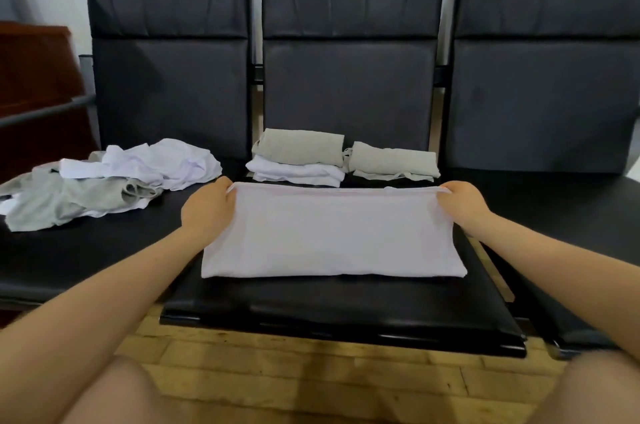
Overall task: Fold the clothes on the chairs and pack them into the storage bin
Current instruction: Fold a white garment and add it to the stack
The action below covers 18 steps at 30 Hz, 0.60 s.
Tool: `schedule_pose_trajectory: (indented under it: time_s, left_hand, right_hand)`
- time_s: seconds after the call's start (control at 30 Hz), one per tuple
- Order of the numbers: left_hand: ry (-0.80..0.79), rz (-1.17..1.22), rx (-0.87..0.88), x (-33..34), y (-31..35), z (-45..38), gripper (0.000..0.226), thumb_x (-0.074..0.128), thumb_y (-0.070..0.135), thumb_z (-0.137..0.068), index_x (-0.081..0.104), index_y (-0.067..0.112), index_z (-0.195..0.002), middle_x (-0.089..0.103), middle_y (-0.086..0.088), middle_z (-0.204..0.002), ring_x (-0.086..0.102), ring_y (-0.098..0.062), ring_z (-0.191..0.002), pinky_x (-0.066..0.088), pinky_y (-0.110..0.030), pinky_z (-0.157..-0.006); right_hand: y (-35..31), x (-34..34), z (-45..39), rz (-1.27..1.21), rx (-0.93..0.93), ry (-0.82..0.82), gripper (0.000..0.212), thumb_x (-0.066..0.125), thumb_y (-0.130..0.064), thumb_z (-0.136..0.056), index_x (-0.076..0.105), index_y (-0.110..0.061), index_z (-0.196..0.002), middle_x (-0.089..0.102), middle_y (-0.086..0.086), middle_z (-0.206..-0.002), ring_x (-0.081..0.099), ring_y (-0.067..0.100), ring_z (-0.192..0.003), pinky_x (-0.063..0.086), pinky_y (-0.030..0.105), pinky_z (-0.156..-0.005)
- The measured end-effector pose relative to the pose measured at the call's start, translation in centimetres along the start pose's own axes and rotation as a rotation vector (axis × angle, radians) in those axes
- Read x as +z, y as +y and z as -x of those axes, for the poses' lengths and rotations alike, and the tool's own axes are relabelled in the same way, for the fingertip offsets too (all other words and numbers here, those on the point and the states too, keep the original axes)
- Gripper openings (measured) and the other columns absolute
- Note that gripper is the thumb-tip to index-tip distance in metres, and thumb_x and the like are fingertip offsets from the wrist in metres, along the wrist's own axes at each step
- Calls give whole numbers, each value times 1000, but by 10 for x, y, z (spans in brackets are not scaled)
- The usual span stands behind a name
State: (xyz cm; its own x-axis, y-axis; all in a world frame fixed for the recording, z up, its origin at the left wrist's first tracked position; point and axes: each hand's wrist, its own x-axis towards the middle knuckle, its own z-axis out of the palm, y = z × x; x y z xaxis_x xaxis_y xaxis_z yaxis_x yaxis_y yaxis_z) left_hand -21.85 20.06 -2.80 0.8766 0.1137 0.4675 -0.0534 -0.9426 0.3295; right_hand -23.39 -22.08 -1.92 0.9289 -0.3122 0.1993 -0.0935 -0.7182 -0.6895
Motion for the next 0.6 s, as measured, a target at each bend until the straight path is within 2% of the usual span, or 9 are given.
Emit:
schedule_pose_trajectory:
  time_s: [0.1, 0.2, 0.27, 0.37, 0.47, 0.53, 0.6]
  left_hand:
    - [-73, -46, -42, 16, 1, -24, 21, 37, 14, -99, 55, 3, -104, 63, -16, -94, 53, -28, -78, 39, -36, -67]
    - [-151, -71, -85, 31, 6, -51, 19, 39, 4, -95, 53, -1, -105, 62, -19, -102, 57, -34, -90, 39, -36, -72]
    - [-192, -81, -109, 42, 9, -67, 23, 39, 3, -94, 53, 0, -111, 60, -18, -108, 57, -34, -97, 38, -35, -74]
    - [-208, -68, -154, 61, 10, -79, 29, 39, 4, -93, 52, 8, -119, 60, -15, -111, 57, -32, -99, 39, -35, -74]
    - [-220, -91, -145, 79, 6, -80, 25, 40, 8, -94, 53, 12, -114, 60, -11, -104, 54, -28, -88, 41, -36, -73]
    - [-206, -90, -110, 86, 3, -81, 21, 39, 11, -94, 54, 12, -108, 61, -11, -100, 51, -26, -84, 41, -36, -71]
    - [-193, -60, -108, 88, 1, -82, 20, 40, 14, -95, 54, 12, -109, 60, -12, -101, 53, -28, -87, 43, -37, -72]
  right_hand:
    - [-8, 10, -21, 10, 13, 18, 29, 44, -7, -92, 54, -6, -66, 48, 7, -64, 45, 21, -63, 33, 28, -54]
    - [-9, 22, -47, 64, 24, 7, 24, 46, -9, -92, 64, 4, -83, 57, 14, -75, 52, 26, -71, 44, 34, -66]
    - [-5, 32, -64, 68, 53, 5, 22, 48, -10, -91, 66, 3, -89, 62, 18, -83, 56, 30, -76, 49, 38, -72]
    - [1, 48, -79, 68, 79, -24, 20, 49, -9, -90, 63, -2, -78, 57, 12, -75, 54, 28, -75, 41, 32, -61]
    - [10, 63, -89, 115, 66, -44, 30, 47, -9, -90, 49, -11, -61, 52, 6, -68, 50, 27, -76, 31, 28, -53]
    - [11, 67, -91, 146, 57, -42, 31, 44, -11, -92, 47, -16, -61, 57, 8, -76, 51, 28, -79, 31, 29, -56]
    - [9, 70, -92, 153, 36, -33, 29, 40, -13, -94, 55, -13, -69, 61, 14, -89, 56, 33, -90, 37, 30, -64]
